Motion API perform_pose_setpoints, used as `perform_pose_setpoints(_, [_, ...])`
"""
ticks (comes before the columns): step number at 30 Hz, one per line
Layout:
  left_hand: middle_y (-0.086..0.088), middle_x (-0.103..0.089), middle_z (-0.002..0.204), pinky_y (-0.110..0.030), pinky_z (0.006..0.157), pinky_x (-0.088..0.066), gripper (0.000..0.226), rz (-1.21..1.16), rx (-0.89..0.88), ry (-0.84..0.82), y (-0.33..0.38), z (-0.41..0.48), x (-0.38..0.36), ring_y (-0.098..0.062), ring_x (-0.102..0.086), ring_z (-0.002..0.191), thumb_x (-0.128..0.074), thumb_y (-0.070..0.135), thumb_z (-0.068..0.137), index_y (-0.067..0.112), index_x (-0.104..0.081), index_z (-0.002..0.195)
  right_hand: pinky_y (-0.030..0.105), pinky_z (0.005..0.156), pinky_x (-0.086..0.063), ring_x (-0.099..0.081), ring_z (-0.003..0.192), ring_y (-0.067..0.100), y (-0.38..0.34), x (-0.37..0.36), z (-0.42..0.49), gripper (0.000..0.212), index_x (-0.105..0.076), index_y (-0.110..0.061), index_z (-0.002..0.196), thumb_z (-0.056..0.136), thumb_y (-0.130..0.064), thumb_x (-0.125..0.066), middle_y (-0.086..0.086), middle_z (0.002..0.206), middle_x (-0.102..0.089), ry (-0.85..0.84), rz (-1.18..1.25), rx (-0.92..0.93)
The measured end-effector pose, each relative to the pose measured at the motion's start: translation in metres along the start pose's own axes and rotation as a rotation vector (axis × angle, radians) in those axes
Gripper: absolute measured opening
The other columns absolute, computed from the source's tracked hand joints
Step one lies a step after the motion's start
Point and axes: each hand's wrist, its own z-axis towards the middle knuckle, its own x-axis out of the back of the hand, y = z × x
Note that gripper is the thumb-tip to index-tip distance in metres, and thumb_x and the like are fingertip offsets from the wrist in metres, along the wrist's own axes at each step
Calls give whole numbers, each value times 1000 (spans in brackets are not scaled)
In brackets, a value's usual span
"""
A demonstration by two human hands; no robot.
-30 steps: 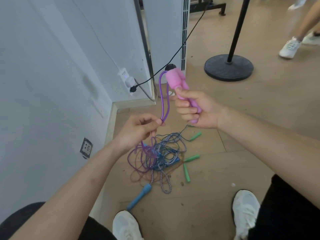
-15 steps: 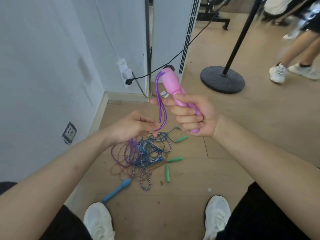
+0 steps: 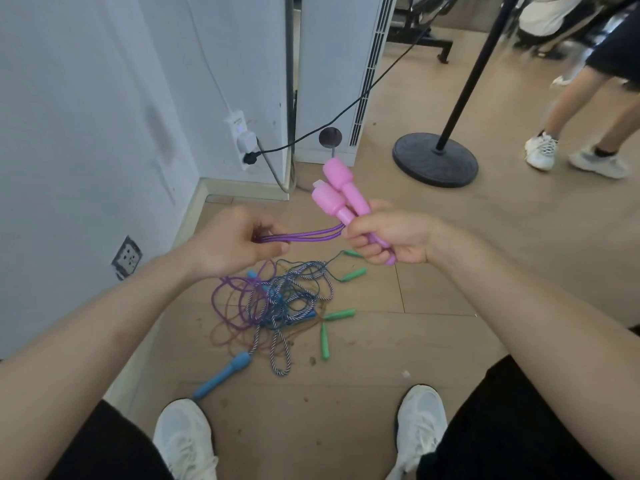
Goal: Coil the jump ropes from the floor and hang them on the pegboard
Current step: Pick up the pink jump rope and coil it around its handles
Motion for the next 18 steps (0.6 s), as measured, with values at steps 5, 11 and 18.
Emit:
perform_pose_setpoints(5, [19,-57,52,-19,56,-34,8,132,-76,108,-3,-2,14,-5,-46,50,-77,28,87,25,-74,80,19,39,-24,-33,44,13,12,-3,7,15,-45,-11,91,87,1,-52,3,58,-38,100,-280,-2])
perform_pose_setpoints(11, [-1,-68,69,-37,64,-49,23,49,-184,161,3,0,11,-20,-55,61,-68,52,80,42,-75,100,23,39,-29,-35,40,18,22,-22,14,18,-45,-19,91,93,-17,-63,6,56,-42,80,-551,63])
perform_pose_setpoints(18, [6,-75,82,-37,68,-55,11,-35,-273,126,13,5,6,-16,-69,74,-82,22,82,20,-80,92,37,73,-55,-63,77,23,27,-49,20,46,-57,-14,104,80,-49,-76,5,89,-66,10,-945,220])
